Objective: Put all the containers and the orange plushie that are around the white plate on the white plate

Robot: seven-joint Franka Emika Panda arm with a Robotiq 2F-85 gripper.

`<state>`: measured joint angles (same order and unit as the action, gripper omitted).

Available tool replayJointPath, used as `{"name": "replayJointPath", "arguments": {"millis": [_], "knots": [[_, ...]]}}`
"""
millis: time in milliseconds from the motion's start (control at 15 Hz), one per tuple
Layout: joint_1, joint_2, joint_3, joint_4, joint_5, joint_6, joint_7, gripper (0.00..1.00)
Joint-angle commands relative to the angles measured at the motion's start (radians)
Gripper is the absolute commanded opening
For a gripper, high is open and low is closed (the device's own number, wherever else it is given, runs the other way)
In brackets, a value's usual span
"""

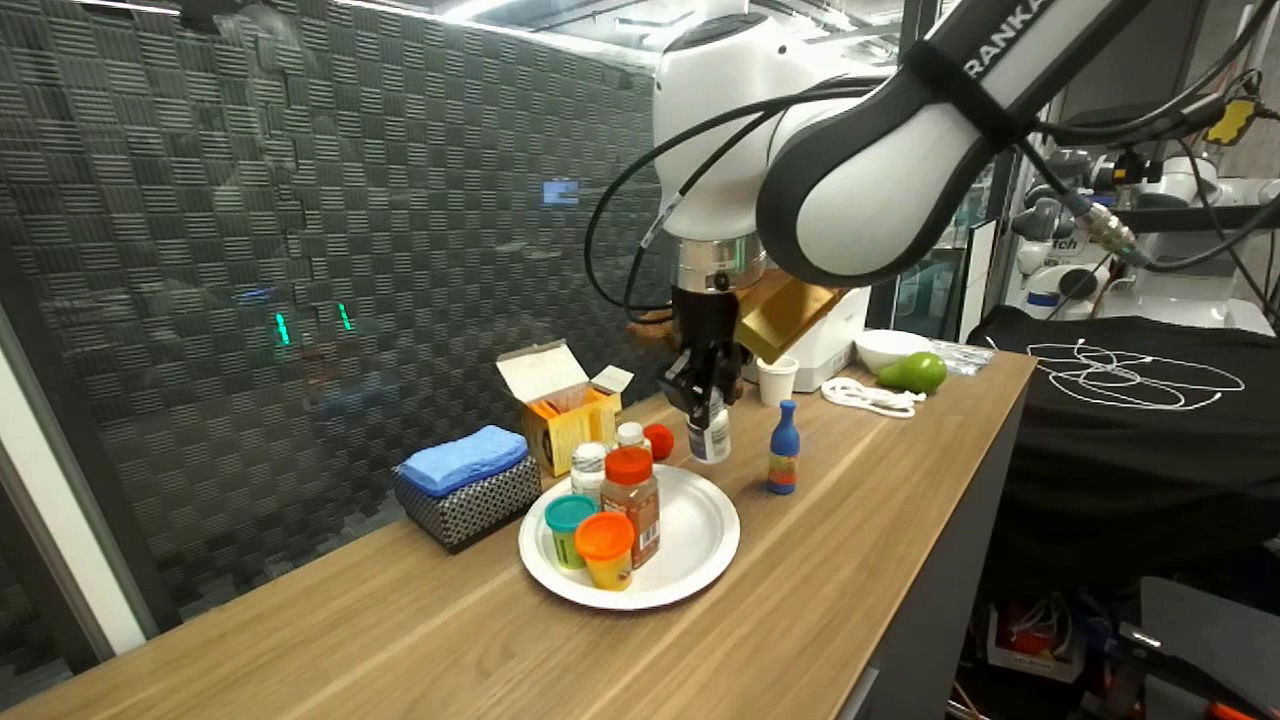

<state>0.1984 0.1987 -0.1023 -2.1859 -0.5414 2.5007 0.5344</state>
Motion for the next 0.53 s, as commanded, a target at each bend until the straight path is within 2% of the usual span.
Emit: {"name": "replayJointPath", "arguments": {"millis": [0,200,467], "knots": [[-0.003,-0.147,0.059,-0.119,0.036,-0.013,0.039,0.21],[-0.016,-0.201,0.126,-0.169,0.179,-0.021,-0.035,0.21],[-0.027,-0.207,0.175,-0.194,0.384,-0.022,-0.170,0.20]]}}
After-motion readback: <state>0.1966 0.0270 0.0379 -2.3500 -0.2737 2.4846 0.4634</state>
